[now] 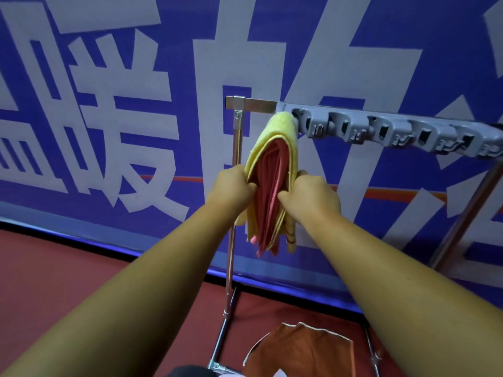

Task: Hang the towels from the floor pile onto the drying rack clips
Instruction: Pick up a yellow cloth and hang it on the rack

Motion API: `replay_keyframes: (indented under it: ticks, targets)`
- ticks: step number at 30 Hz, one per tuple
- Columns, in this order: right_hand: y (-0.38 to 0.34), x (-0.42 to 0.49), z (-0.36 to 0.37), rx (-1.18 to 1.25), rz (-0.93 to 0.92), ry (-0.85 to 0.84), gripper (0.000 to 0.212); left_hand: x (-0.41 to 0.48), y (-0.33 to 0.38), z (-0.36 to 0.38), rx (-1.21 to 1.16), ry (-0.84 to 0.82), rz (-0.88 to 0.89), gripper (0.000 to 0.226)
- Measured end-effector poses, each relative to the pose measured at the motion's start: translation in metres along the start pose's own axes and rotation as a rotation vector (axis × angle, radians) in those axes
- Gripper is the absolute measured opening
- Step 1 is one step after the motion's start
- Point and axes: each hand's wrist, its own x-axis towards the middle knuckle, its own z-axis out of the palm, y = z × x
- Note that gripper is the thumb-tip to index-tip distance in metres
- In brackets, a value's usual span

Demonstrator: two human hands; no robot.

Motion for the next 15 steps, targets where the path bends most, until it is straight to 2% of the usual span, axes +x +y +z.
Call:
replay_keyframes:
  ticks: [5, 9, 13, 15]
  targets:
    - [0.015, -0.020, 0.043, -0.001, 0.088, -0.224, 0.030, -0.015, -0.029, 0.036, 0.029, -0.140, -0.040, 0.021]
    - [0.034, -0.037, 0.082, -0.042, 0.132, -0.358, 0.028, -0.041, -0.061, 0.074, 0.119, -0.287, -0.084, 0.015]
    - [0.061, -0.058, 0.122, -0.023, 0.171, -0.502, 0.033, -0.072, -0.090, 0.115, 0.141, -0.375, -0.131, 0.024]
    - [0.076, -0.070, 0.141, -0.021, 0.197, -0.548, 0.033, -0.087, -0.098, 0.132, 0.190, -0.451, -0.132, 0.020]
